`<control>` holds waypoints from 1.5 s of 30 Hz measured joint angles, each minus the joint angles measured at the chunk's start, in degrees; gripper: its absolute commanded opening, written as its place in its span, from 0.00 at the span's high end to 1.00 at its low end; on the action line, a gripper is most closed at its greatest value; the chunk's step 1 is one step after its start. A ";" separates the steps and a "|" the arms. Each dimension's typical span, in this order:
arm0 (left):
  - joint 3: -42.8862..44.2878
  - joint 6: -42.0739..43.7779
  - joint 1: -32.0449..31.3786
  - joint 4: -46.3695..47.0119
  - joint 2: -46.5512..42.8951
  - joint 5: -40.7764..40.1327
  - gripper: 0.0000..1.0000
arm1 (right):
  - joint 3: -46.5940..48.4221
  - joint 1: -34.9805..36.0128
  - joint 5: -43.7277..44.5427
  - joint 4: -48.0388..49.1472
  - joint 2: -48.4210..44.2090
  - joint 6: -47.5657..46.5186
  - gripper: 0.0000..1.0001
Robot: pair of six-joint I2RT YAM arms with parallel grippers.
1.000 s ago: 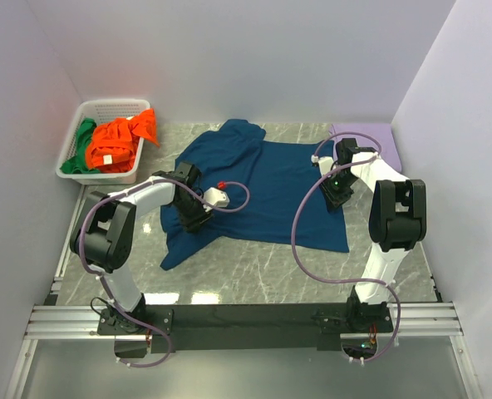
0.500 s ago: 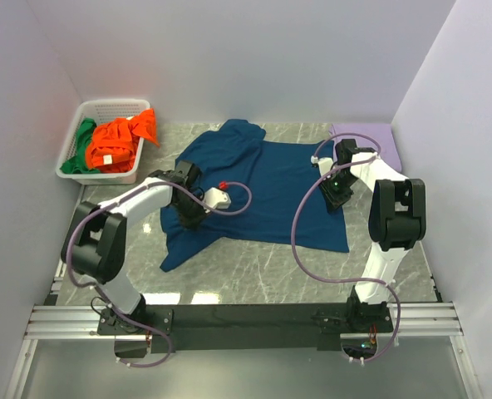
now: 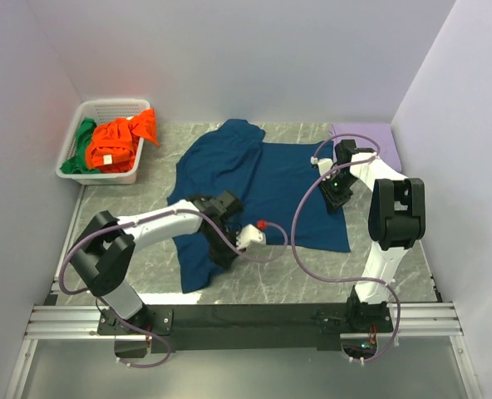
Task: Fold and stack the t-shirts
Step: Flatten the tshirt out
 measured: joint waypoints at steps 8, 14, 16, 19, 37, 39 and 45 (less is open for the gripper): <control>-1.70 -4.66 0.57 1.05 -0.81 3.04 0.54 | -0.04 0.00 -0.02 -0.13 -0.02 -0.20 0.73; 2.23 -4.59 18.36 2.45 -3.67 0.63 0.58 | -2.23 0.00 -0.48 -0.92 -0.85 -0.28 0.72; 2.97 -4.61 22.91 4.87 -3.17 -2.16 0.60 | -3.28 0.00 -0.70 -1.14 -1.16 -0.26 0.73; 3.19 -4.61 26.67 7.82 -0.83 -7.02 0.60 | -4.63 0.00 -0.92 -1.36 -1.25 -0.22 0.73; -14.27 -2.32 32.39 16.37 -5.11 -20.24 0.65 | -10.03 0.44 4.37 -1.46 -3.19 -0.92 0.73; -17.03 -1.99 32.94 14.67 -8.31 -20.50 0.64 | -12.50 0.63 5.57 -1.68 -4.85 -1.81 0.73; -21.03 -1.07 33.92 5.18 -14.91 -20.57 0.60 | -17.46 1.01 6.21 -5.42 -8.33 -5.33 0.70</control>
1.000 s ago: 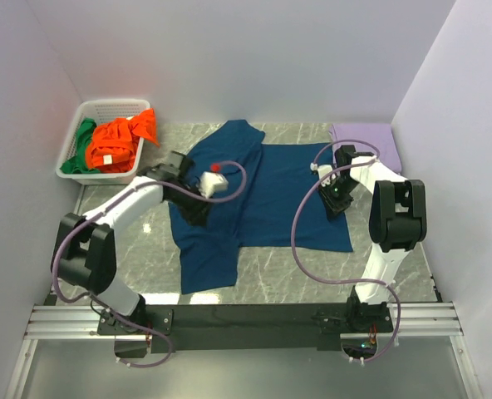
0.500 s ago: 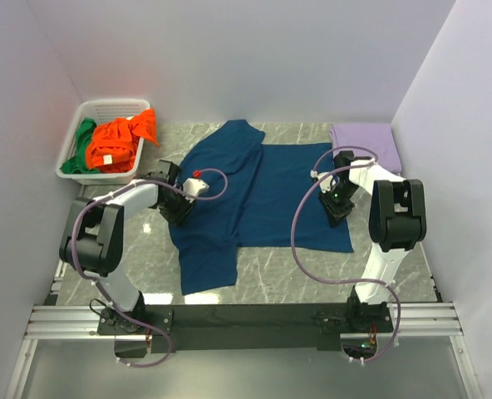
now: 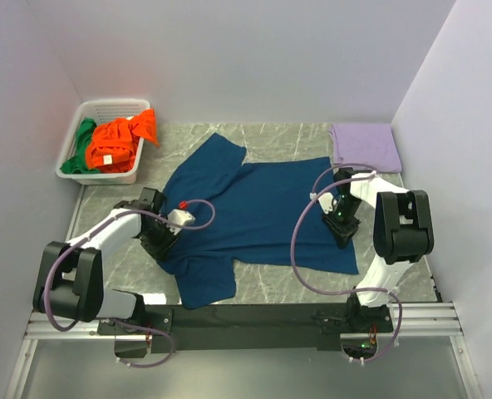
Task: Fold and stack the t-shirts
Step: Flatten the tshirt out
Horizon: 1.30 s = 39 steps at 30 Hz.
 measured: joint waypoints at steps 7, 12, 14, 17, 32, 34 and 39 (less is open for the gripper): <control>14.75 -0.76 0.55 -6.64 3.37 2.54 0.57 | 13.25 -1.38 -5.38 -3.67 1.40 1.84 0.71; 25.70 -3.78 0.74 0.81 13.55 3.32 0.57 | 23.30 -1.51 -7.34 0.83 7.48 6.56 0.73; 27.91 -5.20 0.85 3.54 17.70 3.37 0.58 | 25.07 -1.51 -7.69 2.16 10.25 8.28 0.74; 31.04 -7.93 1.11 6.84 23.98 3.41 0.59 | 27.43 -1.51 -7.76 3.26 14.25 10.58 0.78; 30.60 -12.59 4.81 13.57 30.25 1.99 0.60 | 30.38 -1.51 -6.19 5.40 20.00 13.94 0.84; 27.34 -12.57 5.75 13.31 27.74 1.90 0.60 | 27.78 -1.51 -6.16 5.68 18.40 13.62 0.84; 21.64 -12.20 6.45 11.63 22.82 2.19 0.57 | 21.33 -1.51 -7.58 4.79 14.29 11.89 0.81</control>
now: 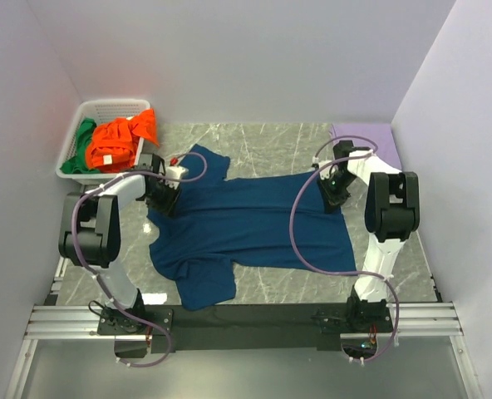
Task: Fold and stack the t-shirts
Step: Flatten the tshirt out
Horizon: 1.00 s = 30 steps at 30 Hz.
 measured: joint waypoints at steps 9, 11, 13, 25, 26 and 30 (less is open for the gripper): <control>11.02 0.02 0.28 -7.23 0.24 4.48 0.44 | 4.22 -0.57 -2.99 -2.64 -1.03 -1.14 0.64; 16.92 -0.15 0.33 -6.91 1.38 5.64 0.43 | 8.59 -1.31 -2.91 -2.43 -0.94 -0.72 0.55; 22.45 -0.22 0.37 -5.86 2.95 6.60 0.41 | 13.77 -1.97 -2.69 -1.31 -0.46 -0.22 0.48; 33.16 -1.40 0.96 -3.63 15.26 8.39 0.32 | 28.87 -2.54 -1.09 2.29 13.94 4.24 0.47; 33.57 -1.53 1.01 -3.54 16.04 8.37 0.32 | 30.01 -2.54 -1.09 2.25 15.32 4.39 0.47; 36.61 -2.40 1.16 -3.06 18.84 8.31 0.19 | 32.00 -2.51 -0.98 2.16 18.51 4.92 0.47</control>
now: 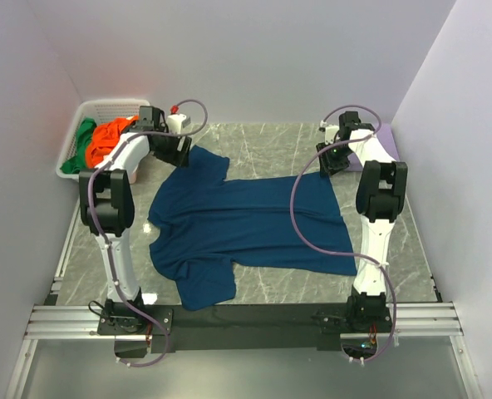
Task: Fold and stack the t-shirts
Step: Flatten the tshirt out
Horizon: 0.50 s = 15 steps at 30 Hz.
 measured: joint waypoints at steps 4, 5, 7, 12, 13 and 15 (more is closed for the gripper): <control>4.24 -1.11 0.09 0.85 3.19 -0.44 0.19 | 0.59 0.00 0.11 -0.15 0.79 -0.02 0.55; 5.57 -1.27 0.13 1.20 4.37 -0.63 0.20 | 0.66 0.00 0.07 -0.13 0.87 -0.04 0.57; 7.98 -1.92 0.17 1.95 6.88 -1.07 0.21 | 0.68 0.00 -0.02 -0.17 1.01 -0.15 0.69; 12.37 -3.63 0.22 3.26 12.50 -1.11 0.24 | 0.68 0.00 -0.63 -0.68 1.14 -0.57 0.98; 13.11 -4.02 0.22 3.45 13.60 -0.96 0.24 | 0.68 0.00 -0.70 -0.79 1.14 -0.81 1.00; 15.10 -4.59 0.22 3.30 15.69 -0.70 0.25 | 0.72 0.00 -0.74 -0.90 1.14 -0.92 1.00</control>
